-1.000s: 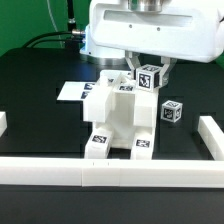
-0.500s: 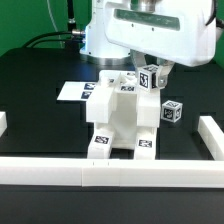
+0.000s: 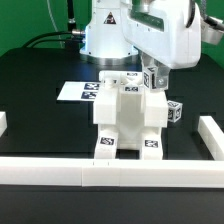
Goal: Assemble chair
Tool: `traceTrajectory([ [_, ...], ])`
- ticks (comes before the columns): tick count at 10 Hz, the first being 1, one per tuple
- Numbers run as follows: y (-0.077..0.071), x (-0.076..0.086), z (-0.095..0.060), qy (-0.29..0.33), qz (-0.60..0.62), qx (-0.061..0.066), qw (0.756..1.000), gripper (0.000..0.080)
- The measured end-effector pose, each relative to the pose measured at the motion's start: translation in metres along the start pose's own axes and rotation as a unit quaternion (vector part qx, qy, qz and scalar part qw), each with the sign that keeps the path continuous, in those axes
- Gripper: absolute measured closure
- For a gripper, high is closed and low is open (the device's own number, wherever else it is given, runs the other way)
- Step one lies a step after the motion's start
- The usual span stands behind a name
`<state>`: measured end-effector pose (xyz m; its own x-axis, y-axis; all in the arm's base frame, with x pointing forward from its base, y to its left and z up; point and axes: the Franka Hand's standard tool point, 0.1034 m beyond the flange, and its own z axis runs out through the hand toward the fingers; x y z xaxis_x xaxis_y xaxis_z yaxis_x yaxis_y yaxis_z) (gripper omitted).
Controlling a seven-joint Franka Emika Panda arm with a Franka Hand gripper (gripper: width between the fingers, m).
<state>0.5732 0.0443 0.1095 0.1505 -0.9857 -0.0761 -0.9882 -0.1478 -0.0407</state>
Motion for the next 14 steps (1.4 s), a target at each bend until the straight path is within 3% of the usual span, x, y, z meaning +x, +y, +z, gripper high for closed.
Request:
traceTrajectory([
  [1, 0.0, -0.0005, 0.0002, 0.0, 0.004, 0.0, 1.0, 0.046],
  [2, 0.0, -0.0005, 0.0002, 0.0, -0.006, 0.0, 1.0, 0.046],
  [4, 0.0001, -0.0003, 0.0001, -0.001, -0.025, -0.001, 1.0, 0.019],
  [9, 0.0, 0.0001, 0.0001, 0.0, -0.206, -0.001, 0.979, 0.0151],
  [14, -0.0032, -0.0009, -0.0002, 0.012, -0.469, -0.012, 0.883, 0.0151],
])
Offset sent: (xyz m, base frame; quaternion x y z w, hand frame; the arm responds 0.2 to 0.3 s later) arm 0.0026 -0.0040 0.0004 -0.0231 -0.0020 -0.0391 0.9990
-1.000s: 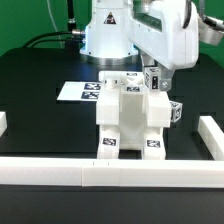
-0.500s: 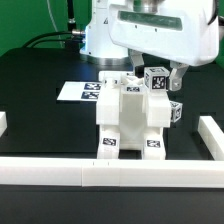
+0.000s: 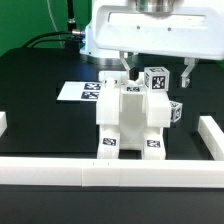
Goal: Assemble chair
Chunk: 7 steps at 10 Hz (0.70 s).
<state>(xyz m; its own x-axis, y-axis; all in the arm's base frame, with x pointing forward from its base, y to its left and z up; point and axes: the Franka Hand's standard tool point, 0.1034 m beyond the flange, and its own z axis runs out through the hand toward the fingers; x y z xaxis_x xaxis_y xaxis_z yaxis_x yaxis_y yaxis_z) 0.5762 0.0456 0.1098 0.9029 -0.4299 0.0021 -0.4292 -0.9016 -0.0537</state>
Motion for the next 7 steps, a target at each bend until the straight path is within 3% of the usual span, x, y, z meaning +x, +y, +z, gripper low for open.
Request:
traceTrajectory([
  [4, -0.0006, 0.0017, -0.0008, 0.007, -0.152, -0.015, 0.988, 0.0151],
  [7, 0.0004, 0.0017, -0.0003, 0.006, -0.193, -0.015, 0.981, 0.0154],
])
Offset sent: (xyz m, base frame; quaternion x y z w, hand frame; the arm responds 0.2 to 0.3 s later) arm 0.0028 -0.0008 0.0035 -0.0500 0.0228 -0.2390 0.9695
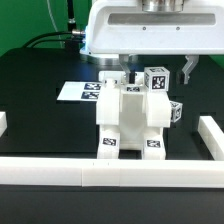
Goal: Assemble chair
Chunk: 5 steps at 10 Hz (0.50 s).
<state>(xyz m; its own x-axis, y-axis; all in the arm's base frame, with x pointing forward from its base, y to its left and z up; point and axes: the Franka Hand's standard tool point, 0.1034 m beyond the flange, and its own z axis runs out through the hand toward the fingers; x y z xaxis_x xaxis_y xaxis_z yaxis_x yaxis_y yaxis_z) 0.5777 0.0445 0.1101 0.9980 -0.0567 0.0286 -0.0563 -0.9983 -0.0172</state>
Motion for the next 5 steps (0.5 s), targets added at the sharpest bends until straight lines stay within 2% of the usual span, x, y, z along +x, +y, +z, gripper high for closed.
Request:
traceTrajectory([
  [1, 0.0001, 0.0, 0.0, 0.0, 0.0, 0.0, 1.0, 0.0324],
  [2, 0.0001, 0.0, 0.0, 0.0, 0.004, 0.0, 1.0, 0.0324],
  [3, 0.0001, 0.0, 0.0, 0.0, 0.012, 0.0, 1.0, 0.0521],
  [5, -0.0002, -0.0001, 0.0001, 0.0, 0.047, 0.001, 0.999, 0.0517],
])
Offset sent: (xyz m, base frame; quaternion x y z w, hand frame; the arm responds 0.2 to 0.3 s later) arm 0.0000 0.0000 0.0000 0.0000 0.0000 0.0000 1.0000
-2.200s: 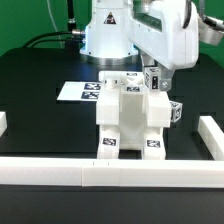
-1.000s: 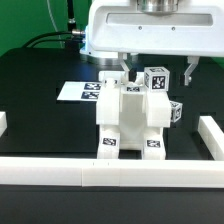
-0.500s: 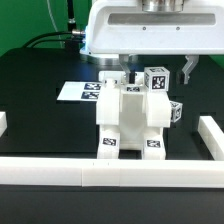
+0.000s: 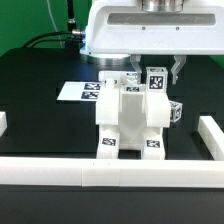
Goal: Assemble chair
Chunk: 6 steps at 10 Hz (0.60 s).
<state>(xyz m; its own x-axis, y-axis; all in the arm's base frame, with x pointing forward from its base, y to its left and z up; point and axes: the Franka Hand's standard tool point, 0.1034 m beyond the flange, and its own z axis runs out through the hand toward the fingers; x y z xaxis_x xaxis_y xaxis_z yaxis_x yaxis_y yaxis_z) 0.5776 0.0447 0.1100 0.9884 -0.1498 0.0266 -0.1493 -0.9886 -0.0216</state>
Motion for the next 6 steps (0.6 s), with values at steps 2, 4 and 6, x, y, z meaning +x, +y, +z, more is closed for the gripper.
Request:
traceTrajectory([
  [2, 0.0, 0.0, 0.0, 0.0, 0.052, 0.0, 0.999, 0.0517],
  [4, -0.0001, -0.0001, 0.0002, 0.0, 0.124, 0.0, 0.992, 0.0517],
  [6, -0.0004, -0.0002, 0.0003, 0.0, 0.179, 0.0, 0.984, 0.0517],
])
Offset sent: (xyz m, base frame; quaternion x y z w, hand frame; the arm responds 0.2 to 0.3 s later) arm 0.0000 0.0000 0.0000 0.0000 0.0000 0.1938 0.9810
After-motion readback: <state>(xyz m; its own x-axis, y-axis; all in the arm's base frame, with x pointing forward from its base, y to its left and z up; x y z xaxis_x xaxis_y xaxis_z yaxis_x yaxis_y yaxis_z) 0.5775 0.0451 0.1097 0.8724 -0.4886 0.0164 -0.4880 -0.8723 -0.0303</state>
